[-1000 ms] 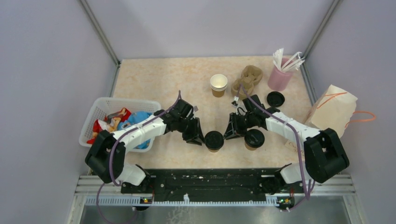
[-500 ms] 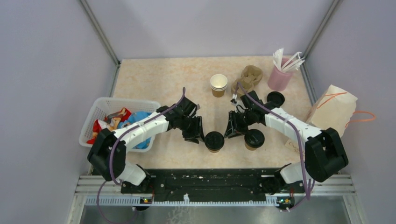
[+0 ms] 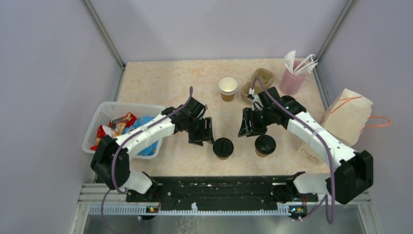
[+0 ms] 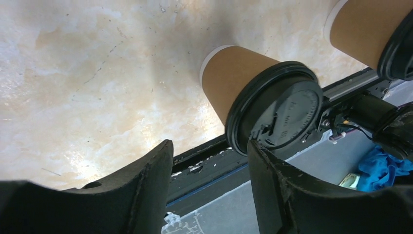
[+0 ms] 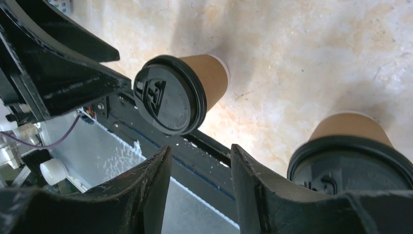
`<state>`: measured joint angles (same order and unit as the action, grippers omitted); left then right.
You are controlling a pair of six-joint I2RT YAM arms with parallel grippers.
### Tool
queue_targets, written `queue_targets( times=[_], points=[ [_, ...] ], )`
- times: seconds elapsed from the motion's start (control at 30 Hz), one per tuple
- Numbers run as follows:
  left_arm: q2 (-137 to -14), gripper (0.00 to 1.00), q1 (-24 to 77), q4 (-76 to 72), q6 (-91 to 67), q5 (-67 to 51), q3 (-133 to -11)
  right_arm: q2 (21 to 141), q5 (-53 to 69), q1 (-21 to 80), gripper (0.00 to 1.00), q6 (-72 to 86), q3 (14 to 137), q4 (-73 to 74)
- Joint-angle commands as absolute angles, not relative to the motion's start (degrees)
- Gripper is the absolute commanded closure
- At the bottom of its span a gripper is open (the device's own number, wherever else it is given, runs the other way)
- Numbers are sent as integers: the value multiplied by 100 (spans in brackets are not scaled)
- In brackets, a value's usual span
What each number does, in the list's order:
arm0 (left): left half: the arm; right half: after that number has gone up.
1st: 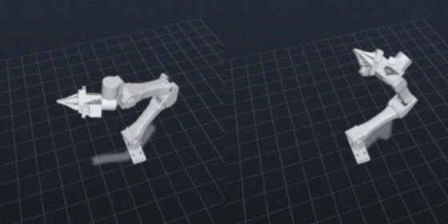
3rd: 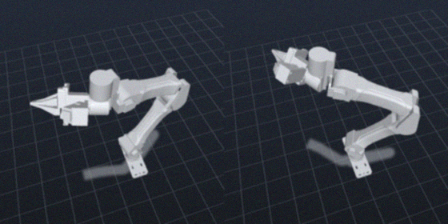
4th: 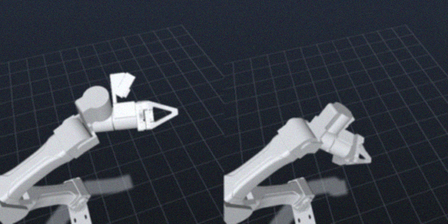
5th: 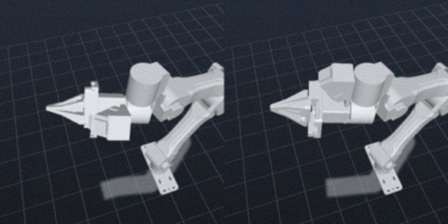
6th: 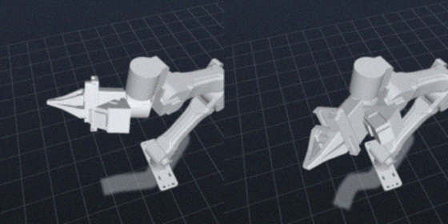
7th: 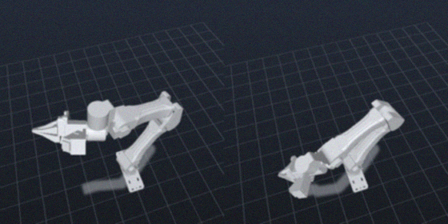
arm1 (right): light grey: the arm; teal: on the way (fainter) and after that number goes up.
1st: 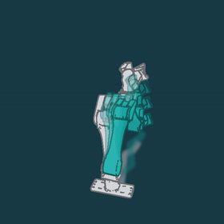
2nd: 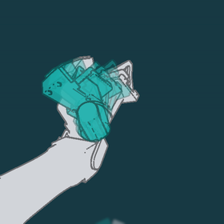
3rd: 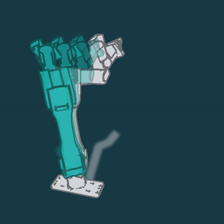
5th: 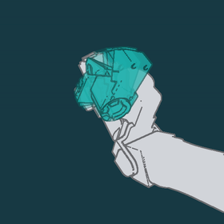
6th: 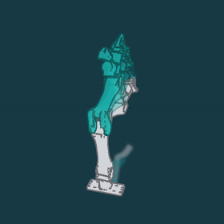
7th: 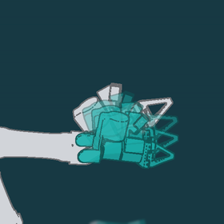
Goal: Pack the takeout coffee
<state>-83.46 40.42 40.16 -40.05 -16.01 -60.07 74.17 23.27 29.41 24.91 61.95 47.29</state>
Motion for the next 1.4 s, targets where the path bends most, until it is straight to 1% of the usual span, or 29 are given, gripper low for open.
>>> queue_targets(
  times=[0.0, 0.13, 0.23, 0.43, 0.5, 0.63, 0.73, 0.87, 0.9, 0.93, 1.0, 1.1, 1.27, 1.37],
  points=[
    [-7961, 34, 4052, 4153, -3850, -1459, -6447, 6846, 2030, 2967, 50, 2392, 6409, 5192],
    [-7791, 30, 4043, 4168, -3796, -1466, -6808, 6649, 1724, 2961, 47, 2347, 6509, 5388],
    [-7625, 27, 4048, 4206, -3776, -1550, -7182, 6649, 1271, 2907, 44, 2357, 6769, 5301],
    [-7067, 22, 4043, 3960, -3733, -1610, -7324, 7113, -509, 2351, 44, 3308, 7172, 4615],
    [-7056, 20, 4043, 4047, -3581, -1592, -7471, 7308, -754, 2171, 44, 3630, 7063, 4083],
    [-7220, 19, 4043, 4431, -3127, -1636, -7962, 7718, -590, 1853, 44, 3620, 7034, 3021],
    [-7201, 17, 4045, 4433, -2708, -1587, -8094, 8212, 123, 1750, 43, 2597, 7145, 2392],
    [-7279, 16, 4034, 4494, -2034, -1433, -8307, 9188, 717, 1752, 44, 689, 7823, 2727],
    [-7339, 16, 4034, 4597, -1890, -1423, -8443, 9384, 928, 1757, 46, 216, 7949, 2831],
    [-7392, 15, 4034, 4690, -1756, -1409, -8621, 9529, 1003, 1762, 48, -191, 8070, 2930],
    [-7474, 14, 4026, 4820, -1570, -1400, -8831, 9656, 1086, 1763, 48, -769, 8172, 2923],
    [-7538, 13, 4009, 4873, -1455, -1541, -8954, 9688, 1340, 1766, 48, -1367, 8062, 2548],
    [-7692, 13, 3984, 4877, -1339, -1612, -8956, 10171, 1290, 1724, 49, -1876, 8402, 2865],
    [-7810, 12, 3928, 4912, -1193, -1560, -9050, 10346, 1425, 1694, 51, -2029, 8449, 2891]
  ],
)
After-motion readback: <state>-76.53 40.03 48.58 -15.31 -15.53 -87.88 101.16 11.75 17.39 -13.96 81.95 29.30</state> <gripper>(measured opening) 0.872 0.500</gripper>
